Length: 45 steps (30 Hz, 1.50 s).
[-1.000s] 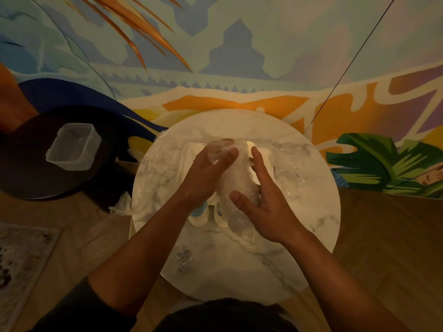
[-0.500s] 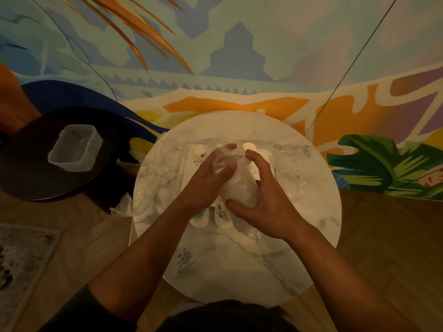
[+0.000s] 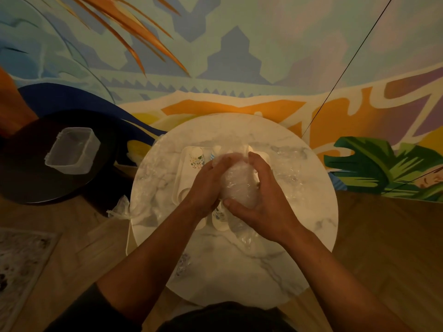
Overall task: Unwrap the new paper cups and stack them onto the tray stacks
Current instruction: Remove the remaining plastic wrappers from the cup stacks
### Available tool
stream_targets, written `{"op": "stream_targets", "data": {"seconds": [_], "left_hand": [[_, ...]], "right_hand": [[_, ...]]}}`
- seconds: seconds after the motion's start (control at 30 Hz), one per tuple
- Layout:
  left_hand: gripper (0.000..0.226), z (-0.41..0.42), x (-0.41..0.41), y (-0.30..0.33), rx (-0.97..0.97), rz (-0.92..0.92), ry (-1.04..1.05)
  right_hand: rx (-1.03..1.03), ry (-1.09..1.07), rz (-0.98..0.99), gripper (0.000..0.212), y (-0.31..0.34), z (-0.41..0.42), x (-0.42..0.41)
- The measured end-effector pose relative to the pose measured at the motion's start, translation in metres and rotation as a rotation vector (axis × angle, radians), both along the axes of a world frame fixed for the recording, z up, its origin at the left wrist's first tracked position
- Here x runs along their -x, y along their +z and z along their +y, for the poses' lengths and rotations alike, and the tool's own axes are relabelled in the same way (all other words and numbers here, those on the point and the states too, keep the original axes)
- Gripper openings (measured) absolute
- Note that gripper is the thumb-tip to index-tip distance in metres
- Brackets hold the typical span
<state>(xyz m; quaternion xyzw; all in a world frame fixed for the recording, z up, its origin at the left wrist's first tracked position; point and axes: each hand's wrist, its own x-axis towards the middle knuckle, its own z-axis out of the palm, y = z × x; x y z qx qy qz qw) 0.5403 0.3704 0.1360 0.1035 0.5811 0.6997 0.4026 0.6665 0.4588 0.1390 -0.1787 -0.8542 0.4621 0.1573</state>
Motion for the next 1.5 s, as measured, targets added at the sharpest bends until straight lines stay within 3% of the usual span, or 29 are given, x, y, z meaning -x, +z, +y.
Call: {"op": "stream_targets", "data": {"seconds": [0.13, 0.33, 0.5, 0.63, 0.77, 0.9, 1.03, 1.2, 1.33, 1.5], "left_hand": [[0.04, 0.003, -0.006, 0.0, 0.031, -0.082, 0.061], [0.051, -0.006, -0.018, -0.011, 0.056, 0.035, -0.055], [0.032, -0.019, -0.019, -0.01, 0.048, 0.083, -0.19], [0.048, -0.029, -0.016, -0.011, 0.087, 0.147, -0.294], [0.033, -0.034, 0.002, -0.014, 0.066, 0.151, -0.383], [0.038, -0.024, 0.017, 0.003, -0.03, 0.043, -0.221], [0.065, -0.013, 0.003, 0.015, -0.009, 0.151, -0.177], [0.063, -0.009, -0.02, 0.001, -0.035, 0.23, -0.088], [0.047, -0.012, -0.031, 0.003, -0.068, 0.227, -0.046], [0.054, -0.019, -0.045, -0.002, -0.093, 0.188, -0.034]], "right_hand": [[0.021, -0.04, 0.013, 0.086, -0.001, 0.004, -0.003], [0.135, -0.098, 0.037, 0.085, -0.004, 0.006, -0.012], [0.171, -0.129, 0.049, 0.089, -0.005, 0.005, -0.014], [0.188, -0.154, 0.069, 0.09, -0.005, 0.009, -0.014], [0.157, -0.128, 0.06, 0.086, -0.005, 0.011, -0.014], [0.132, -0.074, 0.044, 0.085, -0.006, 0.01, -0.011], [0.216, -0.048, 0.086, 0.088, -0.001, 0.005, -0.004], [0.286, -0.117, 0.189, 0.072, -0.001, -0.001, 0.003], [0.351, -0.183, 0.222, 0.064, -0.001, -0.009, 0.005], [0.362, -0.249, 0.251, 0.045, -0.002, -0.015, 0.006]]}}
